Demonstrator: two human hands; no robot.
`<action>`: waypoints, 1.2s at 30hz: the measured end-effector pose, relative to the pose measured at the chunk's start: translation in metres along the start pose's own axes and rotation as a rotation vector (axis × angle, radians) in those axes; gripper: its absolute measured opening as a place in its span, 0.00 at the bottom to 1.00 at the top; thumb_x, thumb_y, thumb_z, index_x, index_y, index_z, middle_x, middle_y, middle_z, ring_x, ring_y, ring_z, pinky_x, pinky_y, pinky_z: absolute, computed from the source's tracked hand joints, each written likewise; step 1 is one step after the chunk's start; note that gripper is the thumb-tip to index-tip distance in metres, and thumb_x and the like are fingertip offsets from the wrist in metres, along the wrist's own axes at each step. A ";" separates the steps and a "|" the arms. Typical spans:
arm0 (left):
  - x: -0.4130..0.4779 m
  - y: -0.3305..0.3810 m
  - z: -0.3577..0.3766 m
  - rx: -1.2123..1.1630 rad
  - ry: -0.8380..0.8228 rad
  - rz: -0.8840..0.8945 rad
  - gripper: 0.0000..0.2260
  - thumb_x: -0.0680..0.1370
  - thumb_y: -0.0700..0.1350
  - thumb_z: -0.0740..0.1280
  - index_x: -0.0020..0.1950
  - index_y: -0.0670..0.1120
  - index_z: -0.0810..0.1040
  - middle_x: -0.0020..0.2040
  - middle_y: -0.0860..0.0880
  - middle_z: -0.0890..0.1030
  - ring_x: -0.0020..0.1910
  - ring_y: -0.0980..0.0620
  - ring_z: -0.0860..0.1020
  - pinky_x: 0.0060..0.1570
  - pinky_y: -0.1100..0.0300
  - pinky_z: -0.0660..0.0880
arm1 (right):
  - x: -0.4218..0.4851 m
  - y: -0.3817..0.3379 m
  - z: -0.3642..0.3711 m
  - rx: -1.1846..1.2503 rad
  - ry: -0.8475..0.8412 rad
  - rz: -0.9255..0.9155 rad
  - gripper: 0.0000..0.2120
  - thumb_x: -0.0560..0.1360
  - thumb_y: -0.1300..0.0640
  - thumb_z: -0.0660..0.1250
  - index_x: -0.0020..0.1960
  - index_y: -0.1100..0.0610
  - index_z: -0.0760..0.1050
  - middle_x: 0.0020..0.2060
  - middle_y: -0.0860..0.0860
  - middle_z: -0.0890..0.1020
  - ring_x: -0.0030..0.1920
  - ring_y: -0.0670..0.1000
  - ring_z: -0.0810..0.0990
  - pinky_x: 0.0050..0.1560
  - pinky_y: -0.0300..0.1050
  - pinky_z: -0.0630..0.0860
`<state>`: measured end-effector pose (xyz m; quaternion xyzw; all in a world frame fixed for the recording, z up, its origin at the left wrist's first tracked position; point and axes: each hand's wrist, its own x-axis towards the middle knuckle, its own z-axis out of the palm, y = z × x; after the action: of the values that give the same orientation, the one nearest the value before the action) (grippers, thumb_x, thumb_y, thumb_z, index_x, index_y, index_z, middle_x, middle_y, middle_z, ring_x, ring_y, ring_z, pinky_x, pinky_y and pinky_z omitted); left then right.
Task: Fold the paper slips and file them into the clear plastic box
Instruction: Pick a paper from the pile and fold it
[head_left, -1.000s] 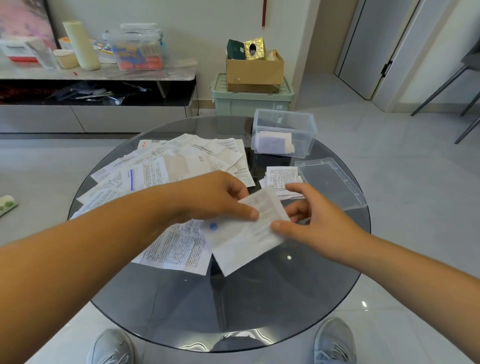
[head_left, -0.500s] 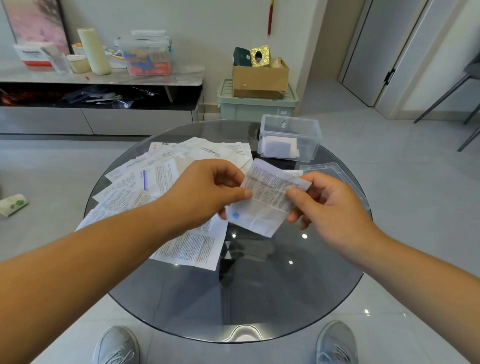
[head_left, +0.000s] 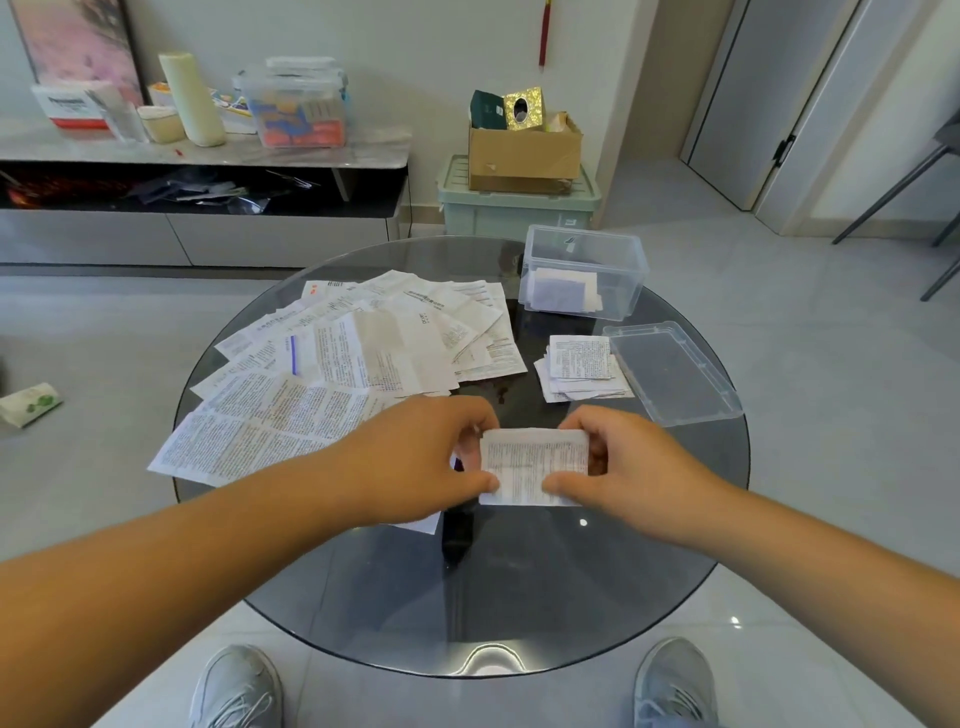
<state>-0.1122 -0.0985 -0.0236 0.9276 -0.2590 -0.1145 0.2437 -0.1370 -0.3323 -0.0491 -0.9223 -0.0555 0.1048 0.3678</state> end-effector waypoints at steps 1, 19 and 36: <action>0.000 -0.001 0.002 0.030 0.001 0.006 0.14 0.75 0.54 0.73 0.58 0.56 0.75 0.49 0.59 0.81 0.52 0.59 0.79 0.53 0.55 0.78 | 0.001 0.001 0.001 -0.049 -0.003 0.005 0.15 0.70 0.49 0.78 0.50 0.44 0.74 0.48 0.41 0.83 0.47 0.43 0.83 0.47 0.45 0.83; 0.026 0.000 0.015 0.159 -0.150 -0.025 0.17 0.75 0.59 0.72 0.62 0.63 0.73 0.59 0.55 0.66 0.60 0.53 0.64 0.65 0.55 0.66 | 0.008 -0.003 -0.010 -0.286 -0.058 0.082 0.34 0.67 0.40 0.77 0.69 0.40 0.68 0.50 0.42 0.69 0.55 0.46 0.74 0.52 0.43 0.74; 0.027 -0.001 -0.003 0.025 -0.234 -0.010 0.16 0.76 0.50 0.74 0.62 0.57 0.77 0.58 0.54 0.72 0.57 0.54 0.74 0.58 0.61 0.74 | 0.006 -0.004 -0.029 -0.189 -0.158 0.168 0.33 0.69 0.48 0.79 0.69 0.41 0.69 0.50 0.44 0.74 0.48 0.46 0.77 0.48 0.44 0.80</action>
<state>-0.0882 -0.1111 -0.0238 0.9121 -0.2824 -0.2203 0.1998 -0.1243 -0.3477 -0.0267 -0.9431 -0.0165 0.2019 0.2636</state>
